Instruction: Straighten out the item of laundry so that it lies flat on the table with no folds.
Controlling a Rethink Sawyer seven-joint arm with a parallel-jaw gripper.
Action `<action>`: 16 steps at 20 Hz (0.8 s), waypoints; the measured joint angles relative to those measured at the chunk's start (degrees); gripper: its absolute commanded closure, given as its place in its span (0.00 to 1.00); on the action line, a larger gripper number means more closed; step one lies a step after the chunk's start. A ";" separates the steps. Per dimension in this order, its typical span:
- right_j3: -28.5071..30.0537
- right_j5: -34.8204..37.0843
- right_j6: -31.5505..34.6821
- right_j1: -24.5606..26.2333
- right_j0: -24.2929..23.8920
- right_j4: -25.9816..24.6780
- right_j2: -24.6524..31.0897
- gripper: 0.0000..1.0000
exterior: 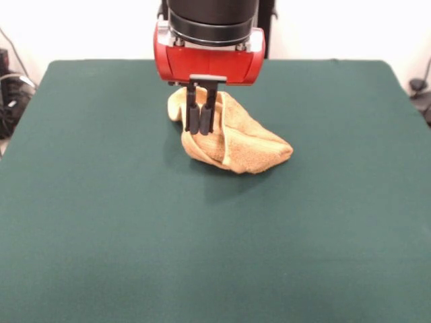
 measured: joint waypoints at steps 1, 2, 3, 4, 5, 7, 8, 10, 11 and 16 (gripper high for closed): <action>0.00 0.00 0.00 0.00 0.00 0.00 0.00 1.00; 0.00 0.00 0.00 0.00 0.00 0.00 0.00 0.00; 0.00 0.00 0.00 0.00 0.00 0.00 0.00 0.00; 0.00 0.00 0.00 0.00 0.00 0.00 0.00 0.00; 0.00 0.01 0.00 0.00 0.00 0.00 0.00 0.00; 0.05 0.00 0.00 0.00 0.00 0.00 0.00 0.00; 0.08 0.00 0.00 0.00 0.00 0.00 0.00 0.00; 0.19 0.00 0.00 0.00 0.00 -0.01 0.00 0.00; 0.22 0.01 0.00 0.01 0.00 -0.01 0.00 0.00; 0.24 0.00 0.00 0.00 0.00 -0.01 0.00 0.00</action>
